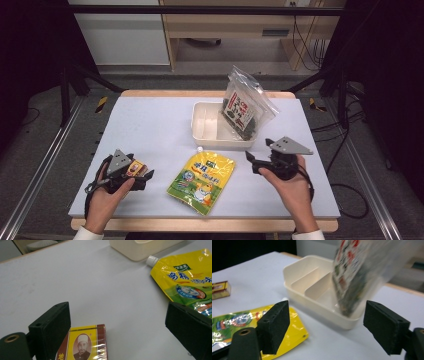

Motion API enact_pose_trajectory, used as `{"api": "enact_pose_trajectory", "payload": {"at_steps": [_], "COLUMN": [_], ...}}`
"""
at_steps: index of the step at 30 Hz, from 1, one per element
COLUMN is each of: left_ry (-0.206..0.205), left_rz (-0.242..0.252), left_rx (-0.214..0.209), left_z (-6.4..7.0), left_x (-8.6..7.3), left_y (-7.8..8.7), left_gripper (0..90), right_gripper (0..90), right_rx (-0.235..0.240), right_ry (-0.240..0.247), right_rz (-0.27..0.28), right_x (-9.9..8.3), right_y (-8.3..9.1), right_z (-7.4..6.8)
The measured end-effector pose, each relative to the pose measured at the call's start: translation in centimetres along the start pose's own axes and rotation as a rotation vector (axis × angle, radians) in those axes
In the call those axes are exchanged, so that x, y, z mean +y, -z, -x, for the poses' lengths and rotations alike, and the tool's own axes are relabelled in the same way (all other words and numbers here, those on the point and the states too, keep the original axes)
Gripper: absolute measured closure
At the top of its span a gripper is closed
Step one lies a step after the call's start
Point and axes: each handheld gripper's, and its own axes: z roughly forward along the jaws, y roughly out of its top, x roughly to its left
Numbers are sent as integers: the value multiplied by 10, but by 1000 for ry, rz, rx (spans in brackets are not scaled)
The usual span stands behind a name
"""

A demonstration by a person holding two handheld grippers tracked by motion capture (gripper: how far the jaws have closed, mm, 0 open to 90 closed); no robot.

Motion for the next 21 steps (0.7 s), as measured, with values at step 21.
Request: {"api": "enact_pose_trajectory", "payload": {"at_steps": [21], "left_ry": [-26], "left_rz": [-22], "left_rx": [-47], "left_z": [42], "left_x": [3], "left_y": [-2], "left_gripper": [65], "right_gripper": [453], "right_rx": [74], "right_ry": [-19], "right_rz": [-174], "right_x": [-40], "right_y": [-53], "right_z": [-33]}}
